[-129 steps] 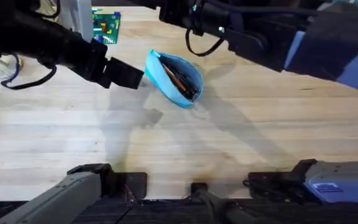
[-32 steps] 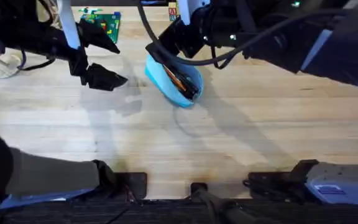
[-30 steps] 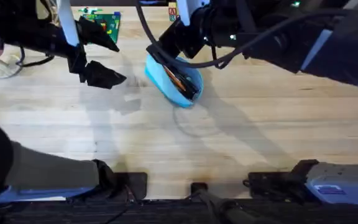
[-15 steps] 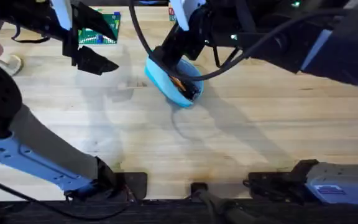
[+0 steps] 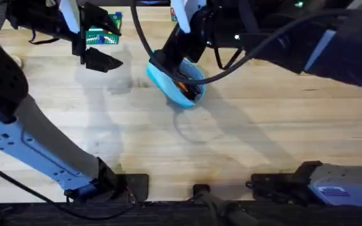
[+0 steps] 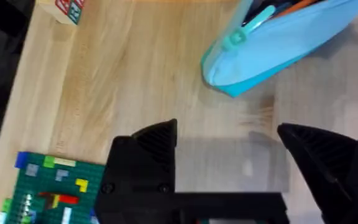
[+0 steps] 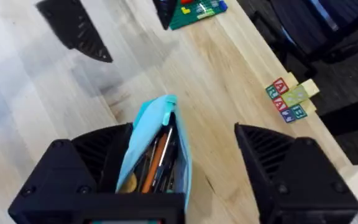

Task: Unzip the bag, pick up the pens from the table one at a time and place them inside, then zip the bag closed.

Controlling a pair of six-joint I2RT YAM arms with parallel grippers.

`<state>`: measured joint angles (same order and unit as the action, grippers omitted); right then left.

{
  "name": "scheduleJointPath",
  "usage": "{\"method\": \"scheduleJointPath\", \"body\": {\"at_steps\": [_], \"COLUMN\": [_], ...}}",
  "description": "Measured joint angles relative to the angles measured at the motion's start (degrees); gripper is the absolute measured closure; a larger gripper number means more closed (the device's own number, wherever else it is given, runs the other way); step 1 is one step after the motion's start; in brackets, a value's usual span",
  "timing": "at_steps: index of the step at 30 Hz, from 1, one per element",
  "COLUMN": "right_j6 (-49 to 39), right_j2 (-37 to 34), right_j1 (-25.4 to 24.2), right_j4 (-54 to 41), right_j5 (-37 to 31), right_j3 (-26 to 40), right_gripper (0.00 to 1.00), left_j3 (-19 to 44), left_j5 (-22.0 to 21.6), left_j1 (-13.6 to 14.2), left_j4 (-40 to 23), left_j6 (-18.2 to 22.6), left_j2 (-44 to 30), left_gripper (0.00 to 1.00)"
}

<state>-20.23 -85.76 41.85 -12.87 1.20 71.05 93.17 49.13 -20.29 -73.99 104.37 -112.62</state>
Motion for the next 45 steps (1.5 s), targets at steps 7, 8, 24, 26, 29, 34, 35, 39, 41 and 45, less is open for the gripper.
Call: {"method": "scheduleJointPath", "body": {"at_steps": [7, 8, 24, 26, 29, 34, 35, 39, 41, 45], "right_j6": [1.9, 2.8, 5.7, 5.7, 5.7, 5.6, 5.6, 5.2, 5.2, 5.2], "right_j2": [0.0, 0.0, 0.0, 0.0, 0.0, -0.5, -0.9, -3.2, -4.5, -6.7], "right_j1": [0.1, 0.1, 1.5, 1.5, 1.5, 1.5, 1.5, 1.6, 1.6, 1.8], "right_j4": [-2.6, -3.5, -12.8, -13.7, -15.8, -20.5, -21.2, -24.3, -25.4, -26.5], "right_j5": [3.0, 3.4, 5.3, 5.3, 5.3, 5.0, 4.9, 4.6, 4.4, 4.4], "right_j3": [0.0, 0.0, 5.6, 6.9, 8.5, 12.6, 13.5, 17.0, 18.2, 20.1], "right_gripper": [0.005, 0.005, 0.005, 0.005, 0.005, 0.005, 0.005, 0.005, 0.005, 0.005], "left_j3": [0.0, 0.0, 0.0, 0.0, 0.0, 0.0, 0.0, 0.0, 0.0, 0.0], "left_j5": [4.3, 4.7, 6.7, 6.7, 6.8, 6.8, 6.8, 6.8, 6.8, 6.8], "left_j1": [0.0, 0.0, 0.0, 0.0, 0.0, 0.0, 0.0, 0.0, 0.0, 0.0], "left_j4": [2.9, 2.9, 3.3, 3.3, 3.3, 3.3, 3.3, 3.3, 3.3, 3.3], "left_j6": [0.3, 0.3, 0.3, 0.3, 0.3, 0.3, 0.3, 0.3, 0.3, 0.3], "left_j2": [-2.7, -2.9, -3.1, -3.1, -3.1, -3.1, -3.1, -3.1, -3.1, -3.1], "left_gripper": [0.008, 0.008, 0.008, 0.008, 0.008, 0.008, 0.008, 0.008, 0.008, 0.007]}}
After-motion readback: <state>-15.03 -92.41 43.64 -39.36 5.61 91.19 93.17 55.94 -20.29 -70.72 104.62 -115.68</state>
